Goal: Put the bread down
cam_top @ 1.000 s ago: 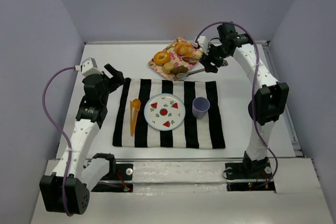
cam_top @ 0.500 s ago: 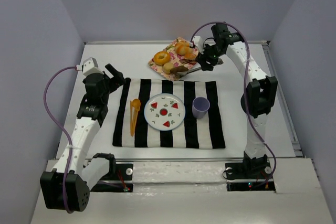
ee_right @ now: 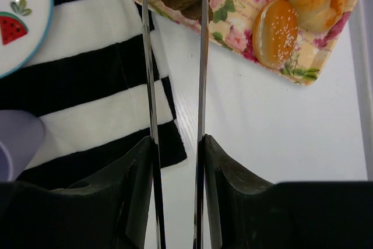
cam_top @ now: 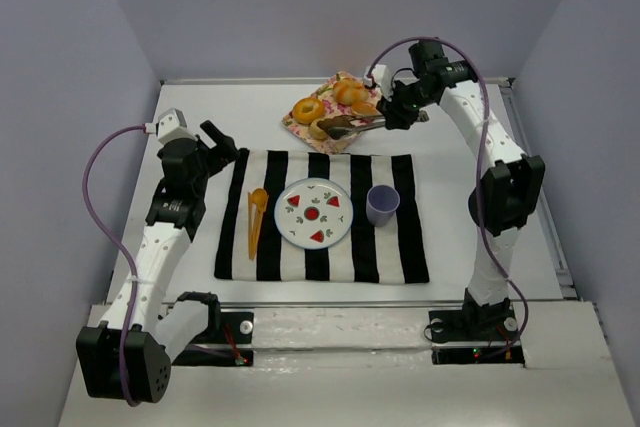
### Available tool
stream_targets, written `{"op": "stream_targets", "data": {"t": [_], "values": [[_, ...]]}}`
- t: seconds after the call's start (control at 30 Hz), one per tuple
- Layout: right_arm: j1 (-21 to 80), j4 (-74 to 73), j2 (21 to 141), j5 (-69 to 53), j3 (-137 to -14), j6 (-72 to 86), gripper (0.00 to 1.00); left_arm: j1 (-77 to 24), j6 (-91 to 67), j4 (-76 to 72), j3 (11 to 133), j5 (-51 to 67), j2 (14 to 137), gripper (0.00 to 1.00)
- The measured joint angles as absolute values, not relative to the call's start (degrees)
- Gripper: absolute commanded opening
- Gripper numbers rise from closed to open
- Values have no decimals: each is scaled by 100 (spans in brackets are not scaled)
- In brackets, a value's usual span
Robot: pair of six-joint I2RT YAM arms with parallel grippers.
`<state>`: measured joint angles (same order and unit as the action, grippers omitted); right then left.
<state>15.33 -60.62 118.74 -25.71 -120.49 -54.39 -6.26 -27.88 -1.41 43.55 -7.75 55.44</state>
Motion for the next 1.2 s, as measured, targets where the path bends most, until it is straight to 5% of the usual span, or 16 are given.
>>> {"op": "stream_targets", "data": {"t": [0.23,0.6,0.7,0.73,1.0,1.1,1.2], "values": [[2130,-5817,10259,-2665,-11102,-5109,13,-626,-2808,-145,4355,-749,5544,96],[4045,-4274,8040,-1702,-7863,-2641,22,-626,-2877,-158,4246,-587,5380,96],[4219,-4093,7776,-1461,-7249,-2010,34,-626,-2899,-161,4152,-578,5277,97],[4261,-3955,7710,-1358,-6956,-1686,46,-626,-2902,-167,4130,-576,5260,97],[4322,-3586,7363,-1323,-6355,-987,60,-626,-2906,-169,4082,-558,5212,97],[4322,-3450,7286,-1409,-6355,-930,61,-626,-2906,-169,4082,-558,5210,97],[4322,-3371,7266,-1459,-6355,-902,51,-626,-2906,-169,4082,-558,5210,97]]}}
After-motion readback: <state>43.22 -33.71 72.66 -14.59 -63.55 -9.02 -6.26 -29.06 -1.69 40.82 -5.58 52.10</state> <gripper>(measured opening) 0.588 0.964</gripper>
